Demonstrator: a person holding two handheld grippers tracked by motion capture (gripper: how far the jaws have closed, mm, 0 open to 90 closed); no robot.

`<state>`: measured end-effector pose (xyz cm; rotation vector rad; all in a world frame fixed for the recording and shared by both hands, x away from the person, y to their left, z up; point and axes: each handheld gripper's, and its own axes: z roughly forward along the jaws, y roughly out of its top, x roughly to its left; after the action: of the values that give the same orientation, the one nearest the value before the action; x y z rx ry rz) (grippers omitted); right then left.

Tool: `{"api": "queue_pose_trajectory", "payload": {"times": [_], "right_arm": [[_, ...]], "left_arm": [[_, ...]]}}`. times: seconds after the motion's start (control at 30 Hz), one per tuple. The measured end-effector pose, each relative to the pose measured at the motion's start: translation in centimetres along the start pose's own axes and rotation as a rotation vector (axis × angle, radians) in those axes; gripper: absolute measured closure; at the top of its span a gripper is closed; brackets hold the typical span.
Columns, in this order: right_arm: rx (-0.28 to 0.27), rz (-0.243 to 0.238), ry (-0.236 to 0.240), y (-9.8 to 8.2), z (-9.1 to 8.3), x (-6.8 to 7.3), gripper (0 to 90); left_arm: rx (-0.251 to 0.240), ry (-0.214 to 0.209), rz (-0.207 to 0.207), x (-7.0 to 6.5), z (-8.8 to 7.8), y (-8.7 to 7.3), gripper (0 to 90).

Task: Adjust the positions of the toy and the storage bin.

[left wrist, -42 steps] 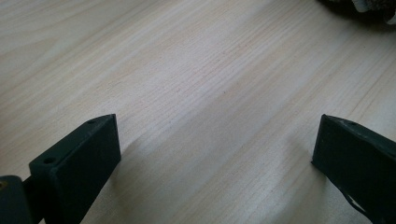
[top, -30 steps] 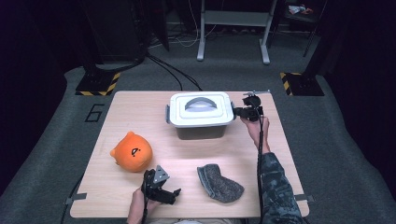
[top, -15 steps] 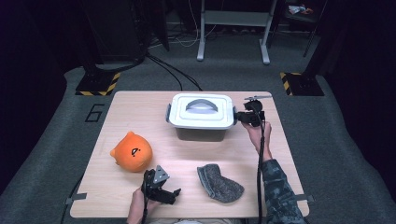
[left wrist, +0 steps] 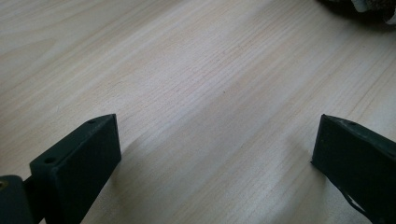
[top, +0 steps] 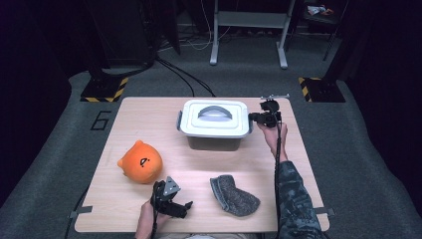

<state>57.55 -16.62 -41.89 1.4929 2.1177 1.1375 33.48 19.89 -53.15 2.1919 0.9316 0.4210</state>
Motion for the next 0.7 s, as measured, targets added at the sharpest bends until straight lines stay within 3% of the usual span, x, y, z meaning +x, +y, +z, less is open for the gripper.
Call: {"api": "queue_pose_trajectory", "payload": {"times": [0.13, 0.2, 0.53, 0.7], "right_arm": [[0.006, 0.015, -0.001, -0.1, -0.1, 0.1, 78.9], [0.009, -0.008, -0.018, -0.1, -0.2, 0.2, 78.8], [0.035, -0.018, -0.045, -0.8, -1.2, 0.7, 77.1], [0.041, -0.003, -0.056, -1.2, -1.7, 1.0, 76.8]], "left_arm": [[0.001, 0.000, 0.001, 0.0, 0.0, 0.0, 0.6], [0.004, 0.001, 0.004, 0.0, 0.0, 0.0, 0.6], [0.000, -0.002, -0.004, 0.0, 0.0, 0.0, 0.6], [-0.002, -0.001, -0.006, 0.0, 0.0, 0.0, 0.6]]}}
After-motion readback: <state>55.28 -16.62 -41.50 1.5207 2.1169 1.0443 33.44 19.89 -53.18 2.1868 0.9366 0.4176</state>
